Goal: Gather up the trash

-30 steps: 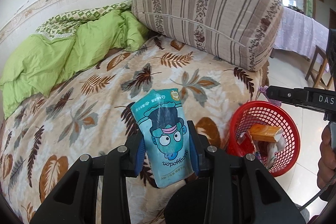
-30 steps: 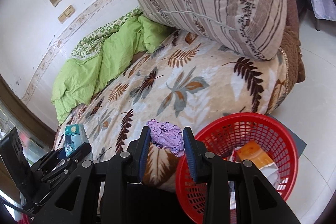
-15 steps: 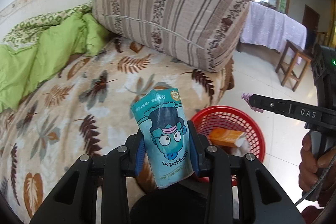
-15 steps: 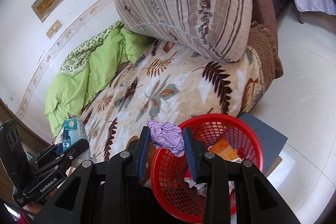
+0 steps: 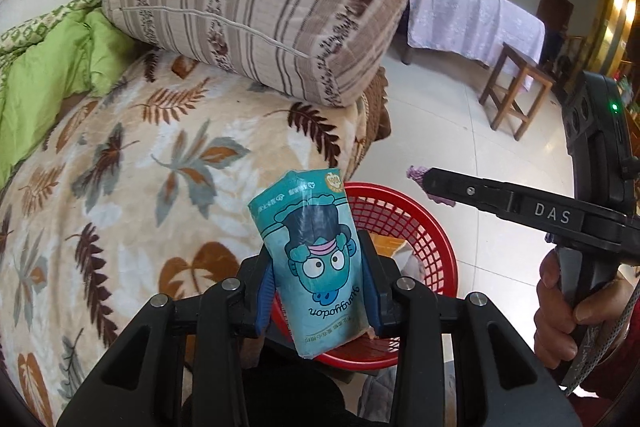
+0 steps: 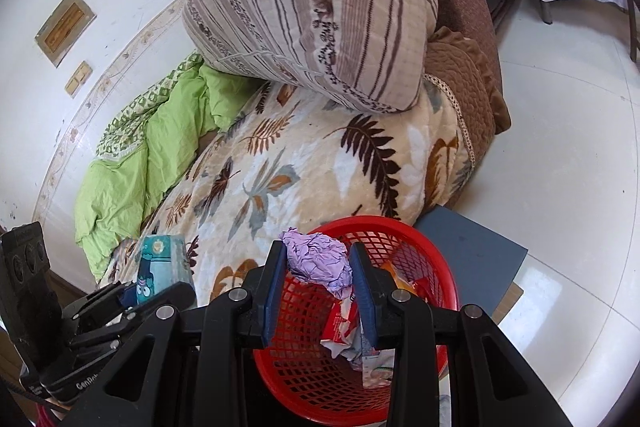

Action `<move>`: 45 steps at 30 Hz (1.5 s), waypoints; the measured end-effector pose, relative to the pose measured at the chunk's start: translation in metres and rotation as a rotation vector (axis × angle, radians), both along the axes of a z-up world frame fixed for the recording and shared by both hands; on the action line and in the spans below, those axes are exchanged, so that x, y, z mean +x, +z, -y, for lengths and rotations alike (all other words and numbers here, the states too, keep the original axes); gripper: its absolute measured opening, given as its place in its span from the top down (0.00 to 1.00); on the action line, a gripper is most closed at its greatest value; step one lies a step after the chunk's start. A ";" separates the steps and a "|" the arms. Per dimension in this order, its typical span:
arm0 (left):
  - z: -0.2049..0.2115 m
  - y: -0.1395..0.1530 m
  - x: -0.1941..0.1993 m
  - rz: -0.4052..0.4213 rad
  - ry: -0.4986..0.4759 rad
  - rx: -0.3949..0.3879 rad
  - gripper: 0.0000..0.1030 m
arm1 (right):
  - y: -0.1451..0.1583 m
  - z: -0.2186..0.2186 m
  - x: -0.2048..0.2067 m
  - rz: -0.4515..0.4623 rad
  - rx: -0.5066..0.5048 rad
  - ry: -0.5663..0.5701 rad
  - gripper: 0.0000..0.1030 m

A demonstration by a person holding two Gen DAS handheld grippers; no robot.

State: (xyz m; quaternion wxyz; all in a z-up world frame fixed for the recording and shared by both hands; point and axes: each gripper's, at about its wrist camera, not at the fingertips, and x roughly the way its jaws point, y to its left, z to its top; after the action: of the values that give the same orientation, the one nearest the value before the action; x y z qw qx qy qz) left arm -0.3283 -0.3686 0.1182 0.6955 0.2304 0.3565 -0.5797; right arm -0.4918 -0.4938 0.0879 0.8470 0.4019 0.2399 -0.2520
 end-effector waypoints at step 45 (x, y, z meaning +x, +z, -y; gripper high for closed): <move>-0.145 0.023 0.061 0.334 0.446 -0.154 0.00 | 0.018 -0.110 0.059 -0.504 -0.454 -0.131 0.10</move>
State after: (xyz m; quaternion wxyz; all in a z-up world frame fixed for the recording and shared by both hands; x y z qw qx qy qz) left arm -0.2671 -0.2234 0.1416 0.8705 0.1852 0.2338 -0.3916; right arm -0.4326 -0.3841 0.1064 0.8108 0.1430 0.3532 -0.4443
